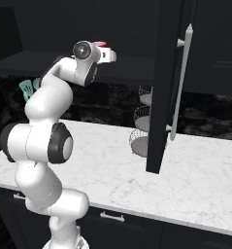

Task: Gather all objects into one cabinet and sort the glasses and bowls to opposite sides.

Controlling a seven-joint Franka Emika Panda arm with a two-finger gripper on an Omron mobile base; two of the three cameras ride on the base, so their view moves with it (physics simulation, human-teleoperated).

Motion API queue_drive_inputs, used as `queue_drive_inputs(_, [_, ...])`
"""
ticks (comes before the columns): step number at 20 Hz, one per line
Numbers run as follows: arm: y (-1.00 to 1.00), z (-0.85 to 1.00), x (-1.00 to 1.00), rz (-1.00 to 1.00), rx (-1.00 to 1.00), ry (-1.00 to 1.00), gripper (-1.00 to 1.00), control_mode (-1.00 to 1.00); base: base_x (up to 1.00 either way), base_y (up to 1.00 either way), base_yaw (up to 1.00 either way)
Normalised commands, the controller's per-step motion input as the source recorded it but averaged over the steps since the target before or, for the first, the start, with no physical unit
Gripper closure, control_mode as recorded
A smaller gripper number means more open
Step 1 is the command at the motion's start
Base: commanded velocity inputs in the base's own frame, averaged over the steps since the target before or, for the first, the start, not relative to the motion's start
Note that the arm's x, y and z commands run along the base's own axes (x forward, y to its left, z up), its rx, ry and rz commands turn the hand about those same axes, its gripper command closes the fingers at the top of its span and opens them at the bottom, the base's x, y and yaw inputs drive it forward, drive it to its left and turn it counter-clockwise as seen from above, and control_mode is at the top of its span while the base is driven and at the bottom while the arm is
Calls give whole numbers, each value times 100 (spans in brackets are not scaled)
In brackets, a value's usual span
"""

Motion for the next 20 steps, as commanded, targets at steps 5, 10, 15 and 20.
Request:
queue_drive_inputs(5, [0, -27, 46, 0, 0, 0, 100, -100, 0, 0, 0])
queue_drive_inputs(10, [0, -18, 37, 0, 0, 0, 100, -100, 0, 0, 0])
queue_drive_inputs(15, [0, 2, -6, 0, 0, -6, 100, -100, 0, 0, 0])
queue_drive_inputs(20, [0, 25, -44, 0, 0, -7, 100, -100, 0, 0, 0])
